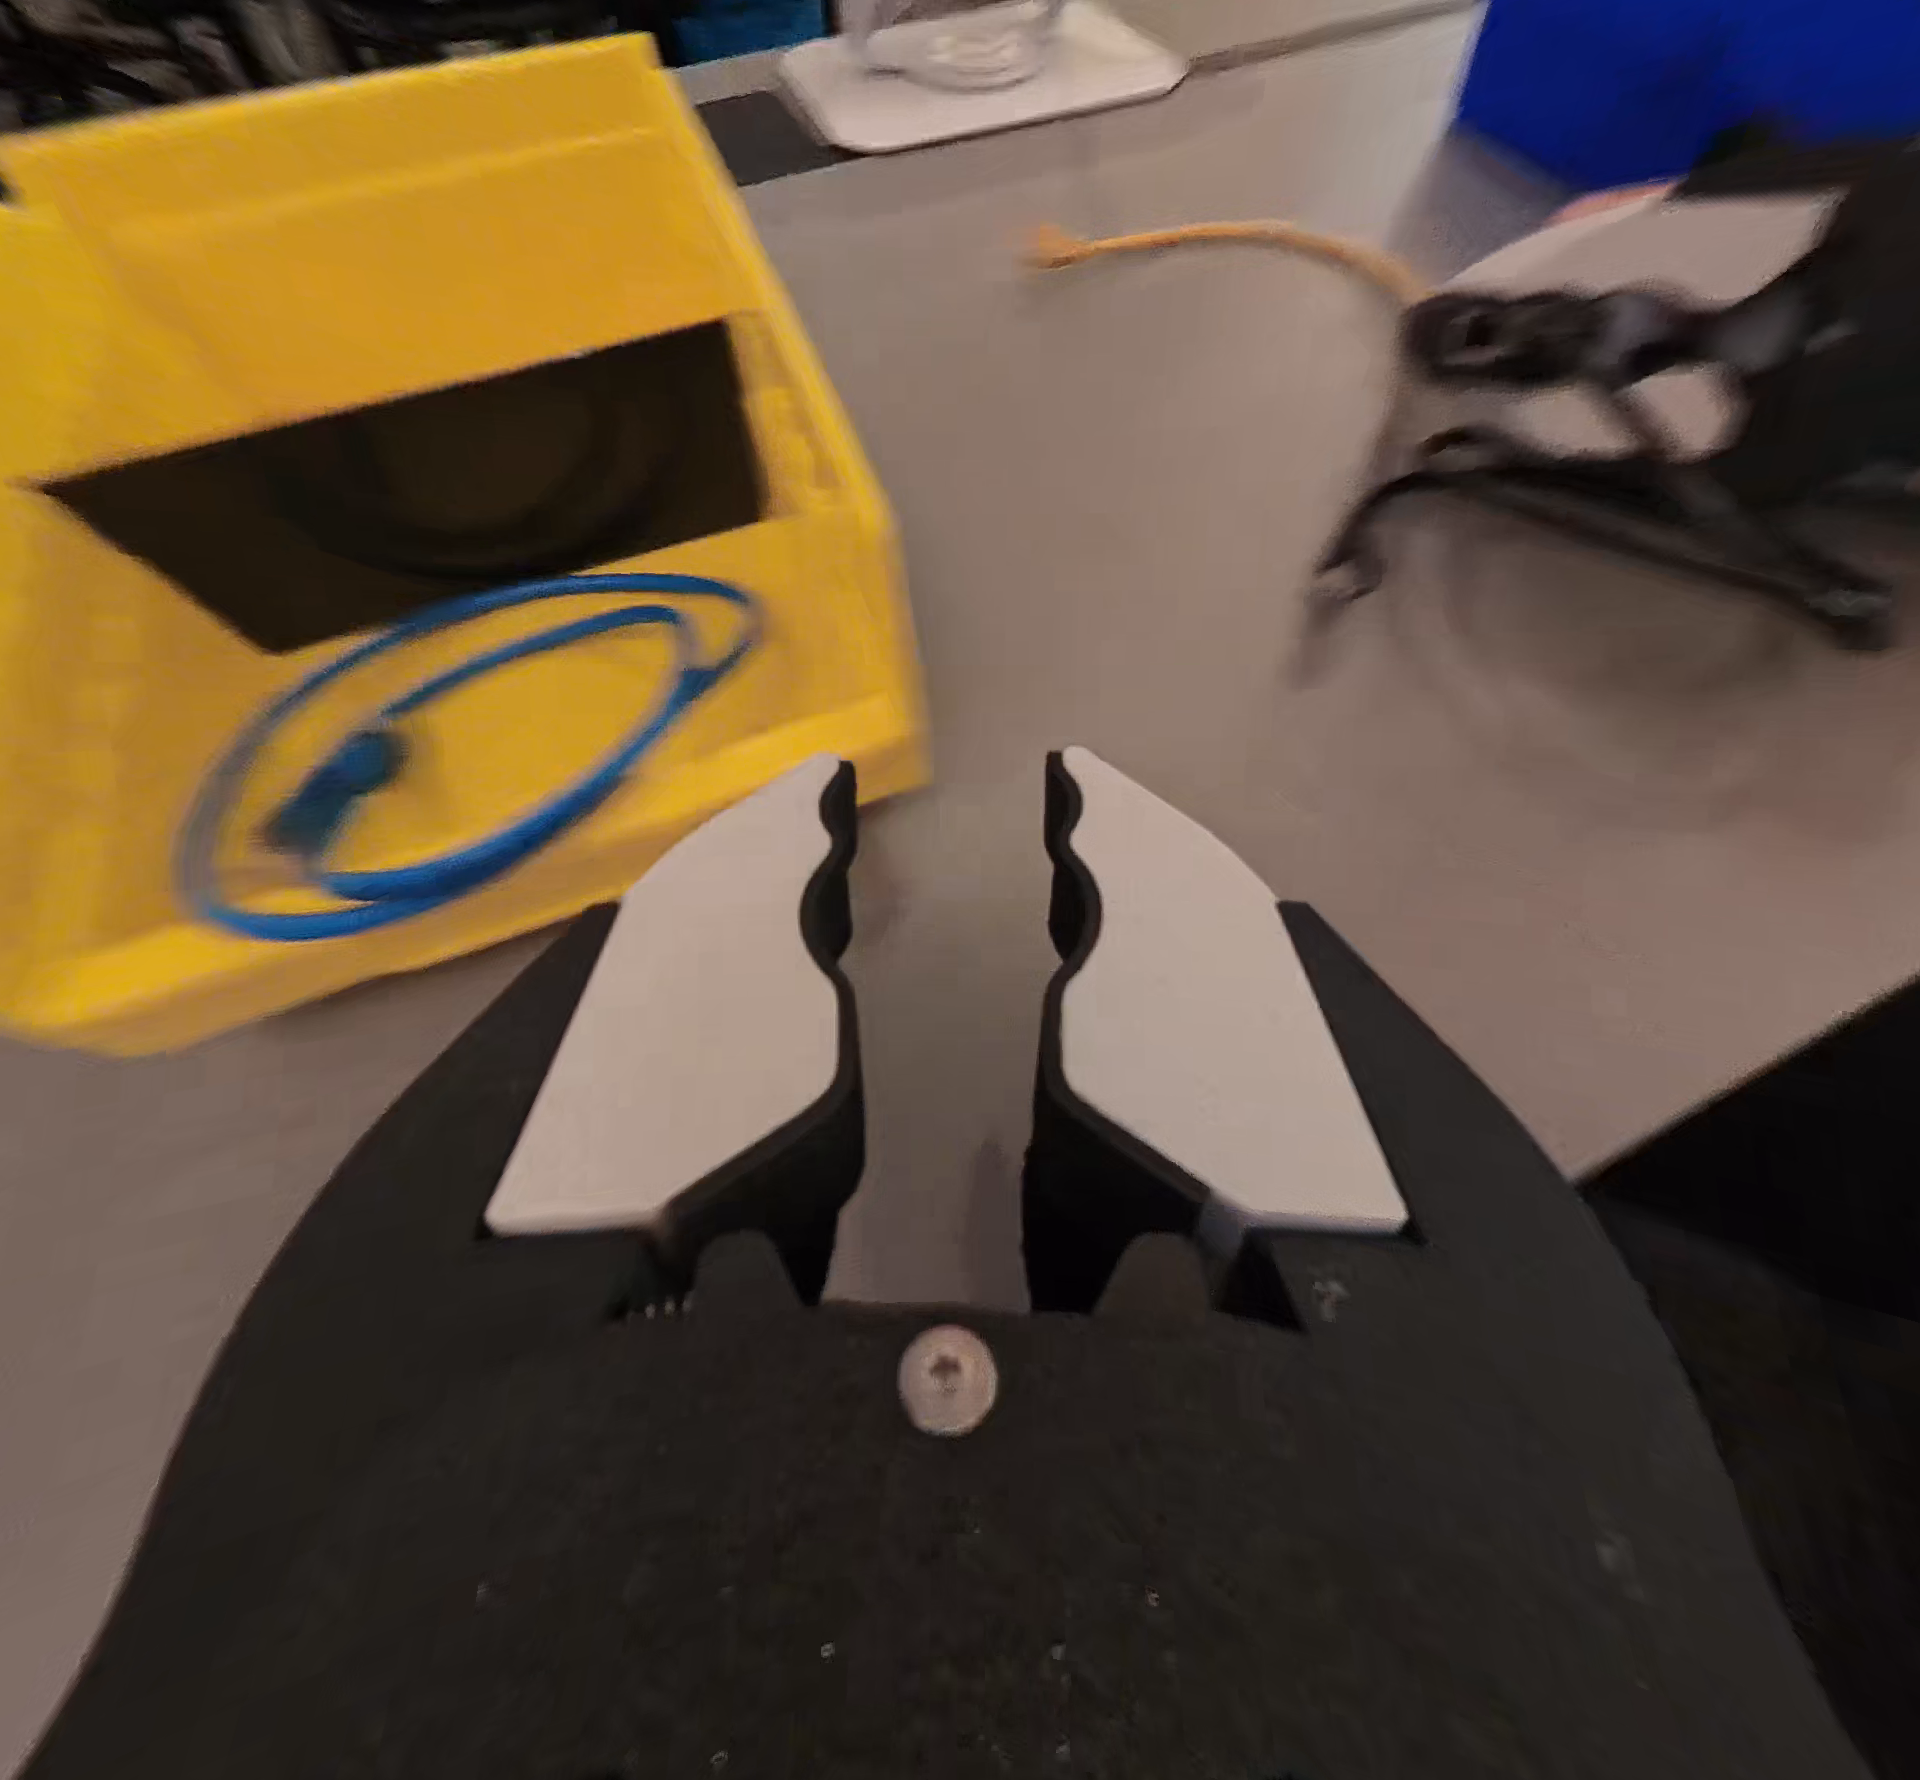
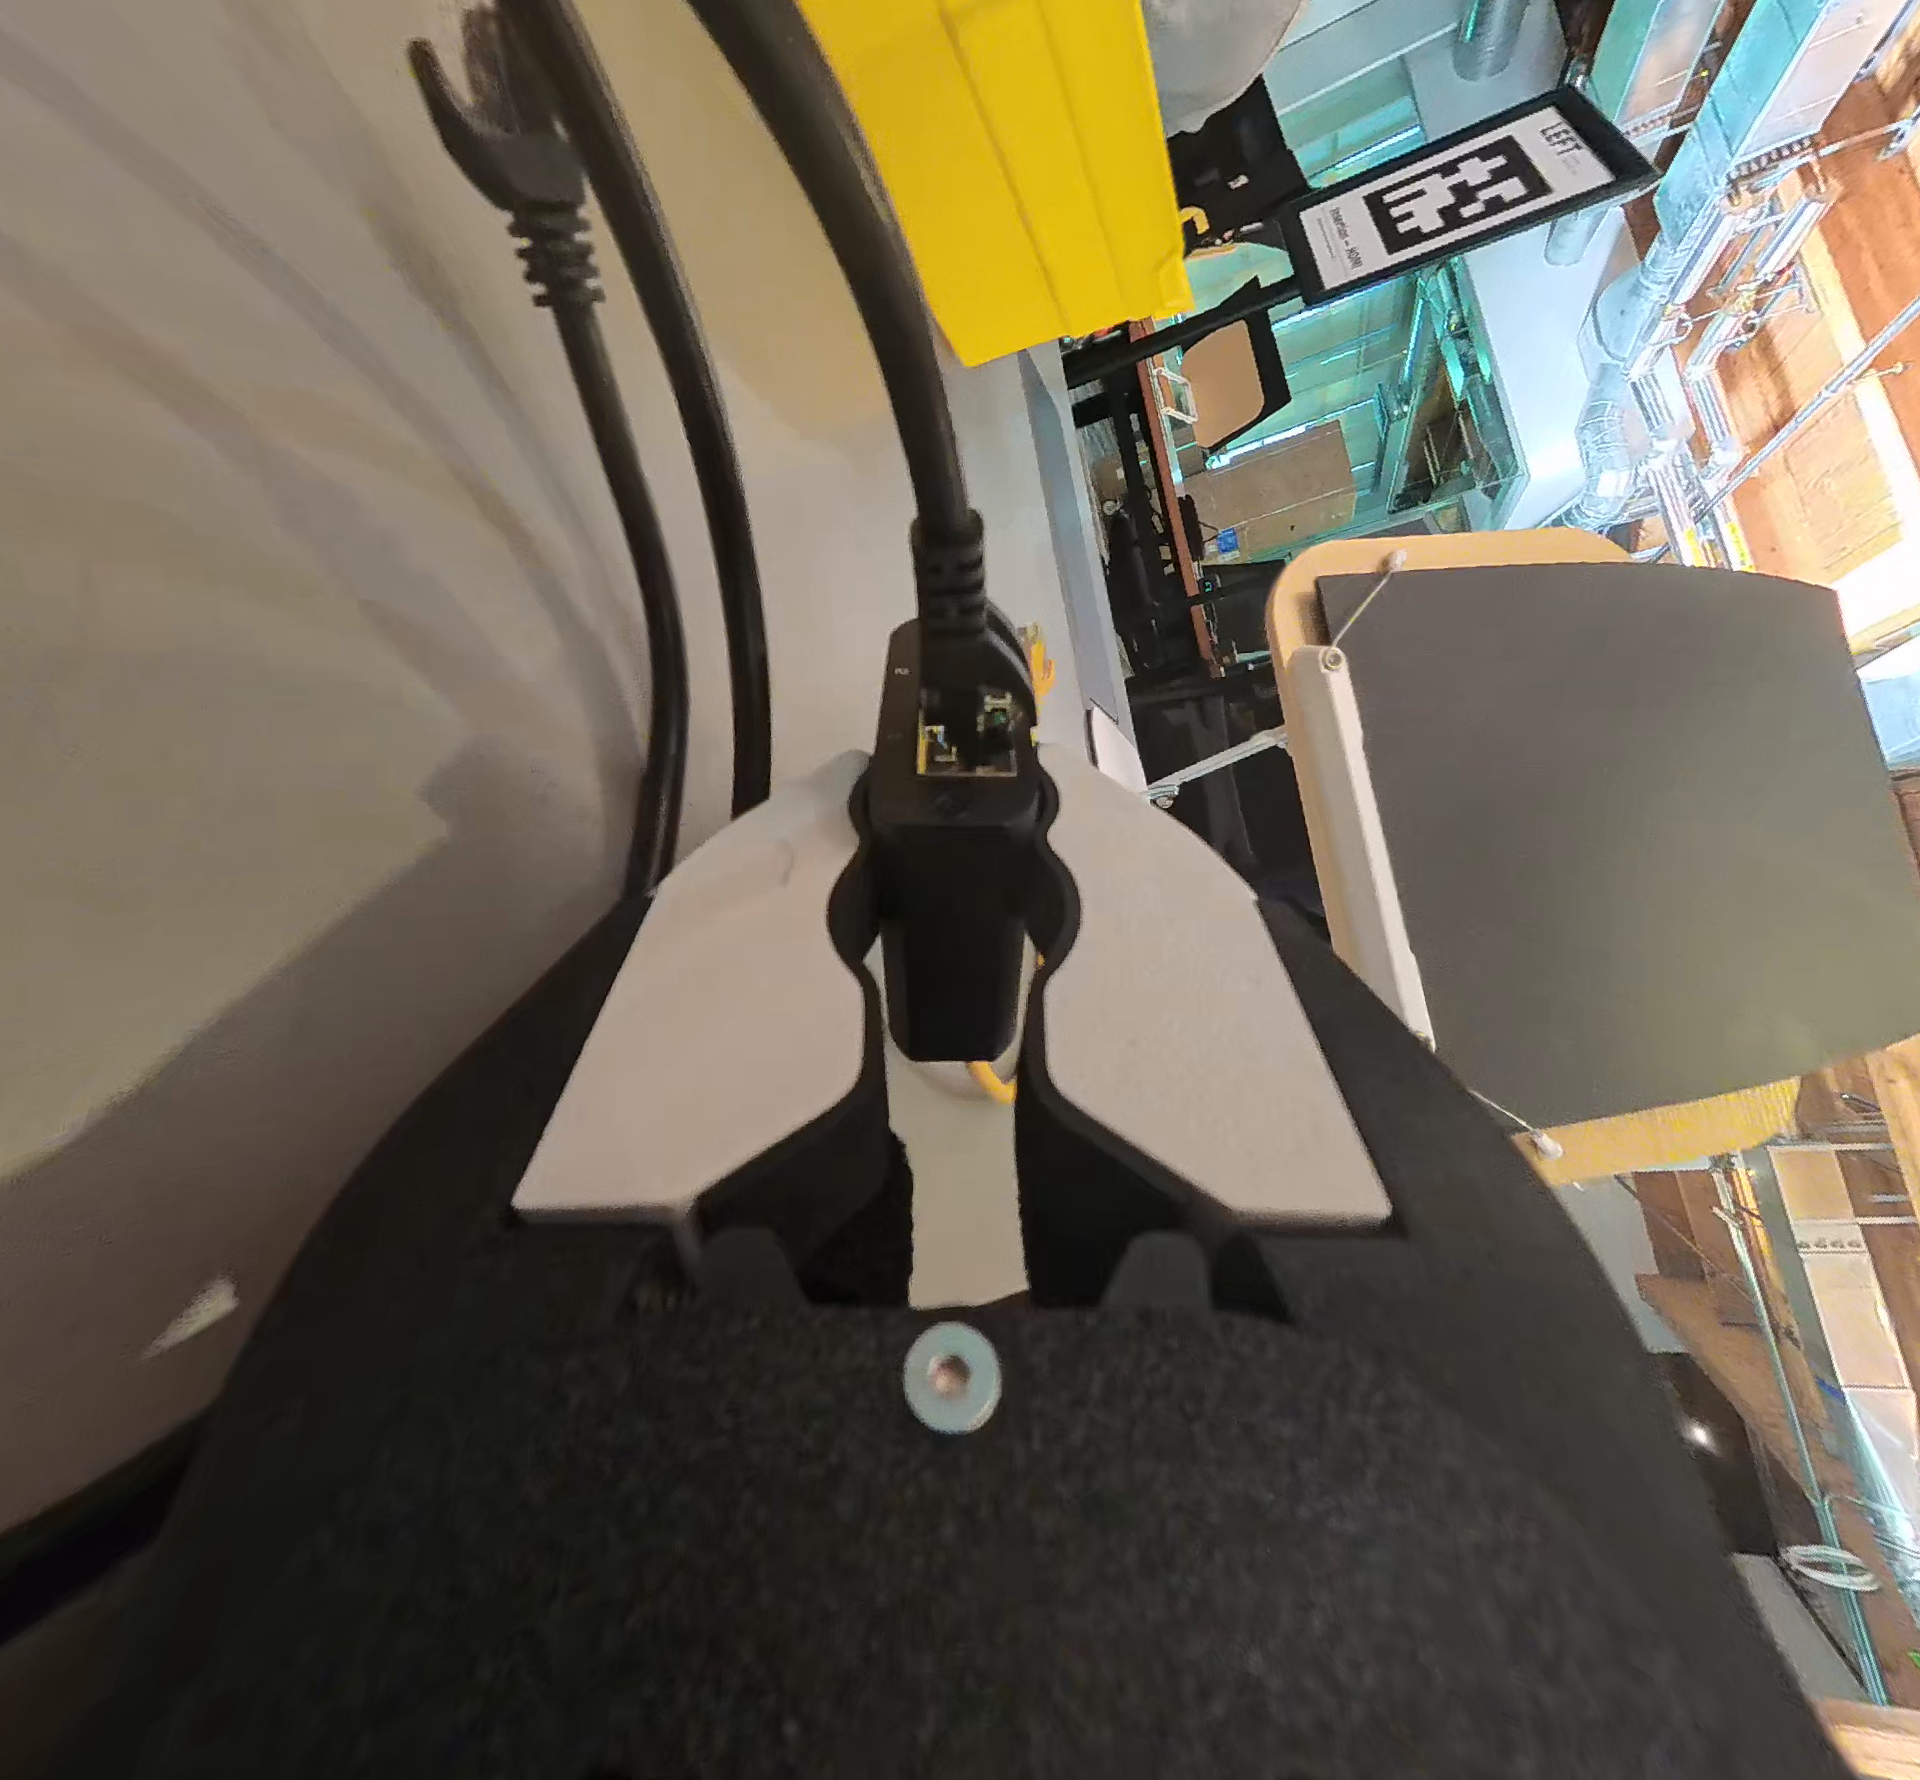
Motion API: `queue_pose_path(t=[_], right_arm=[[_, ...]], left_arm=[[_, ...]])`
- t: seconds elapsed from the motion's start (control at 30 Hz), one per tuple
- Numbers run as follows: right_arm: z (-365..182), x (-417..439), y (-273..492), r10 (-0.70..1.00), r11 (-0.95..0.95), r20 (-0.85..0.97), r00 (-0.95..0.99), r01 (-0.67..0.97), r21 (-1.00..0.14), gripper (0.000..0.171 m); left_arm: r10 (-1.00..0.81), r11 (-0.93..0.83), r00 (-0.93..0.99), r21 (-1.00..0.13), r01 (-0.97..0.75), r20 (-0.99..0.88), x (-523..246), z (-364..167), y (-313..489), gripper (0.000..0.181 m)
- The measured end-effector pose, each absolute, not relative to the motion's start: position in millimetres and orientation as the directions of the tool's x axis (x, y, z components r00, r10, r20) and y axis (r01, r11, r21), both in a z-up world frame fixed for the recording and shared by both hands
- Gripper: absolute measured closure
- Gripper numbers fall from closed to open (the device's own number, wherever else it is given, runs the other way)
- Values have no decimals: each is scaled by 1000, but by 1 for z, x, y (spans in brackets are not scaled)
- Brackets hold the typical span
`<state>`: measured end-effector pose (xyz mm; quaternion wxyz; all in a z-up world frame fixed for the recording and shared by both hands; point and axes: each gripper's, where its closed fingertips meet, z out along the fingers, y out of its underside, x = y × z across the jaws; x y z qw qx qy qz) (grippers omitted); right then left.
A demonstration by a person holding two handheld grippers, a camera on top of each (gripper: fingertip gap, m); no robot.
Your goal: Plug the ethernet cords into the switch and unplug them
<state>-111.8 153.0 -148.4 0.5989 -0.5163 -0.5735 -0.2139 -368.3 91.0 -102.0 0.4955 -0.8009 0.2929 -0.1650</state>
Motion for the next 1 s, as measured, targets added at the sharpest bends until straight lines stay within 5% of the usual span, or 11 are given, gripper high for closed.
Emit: queue_pose_path(t=[0.13, 0.33, 0.53, 0.8, 1.0], right_arm=[[-150, -111, 155, 352, 362, 899, 260, 848, -387, 147], [-151, -108, 157, 362, 344, 892, 272, 850, -398, 147], [-152, -108, 158, 361, 343, 894, 266, 853, -393, 147], [-144, -99, 163, 326, 320, 898, 294, 860, -397, 147], [-127, -76, 175, 270, 258, 885, 379, 857, -446, 147]], left_arm=[[-668, -320, 699, -750, -579, -254, -427, -106, 134, 146], [-782, -402, 571, -498, -769, -250, -455, -151, 164, 145], [-785, -312, 556, -602, -735, -273, -444, -117, 164, 176], [-592, -121, 524, -576, -809, -612, -439, -43, 134, 176], [-616, 218, 326, -553, -805, -717, -334, -12, 47, 176]])
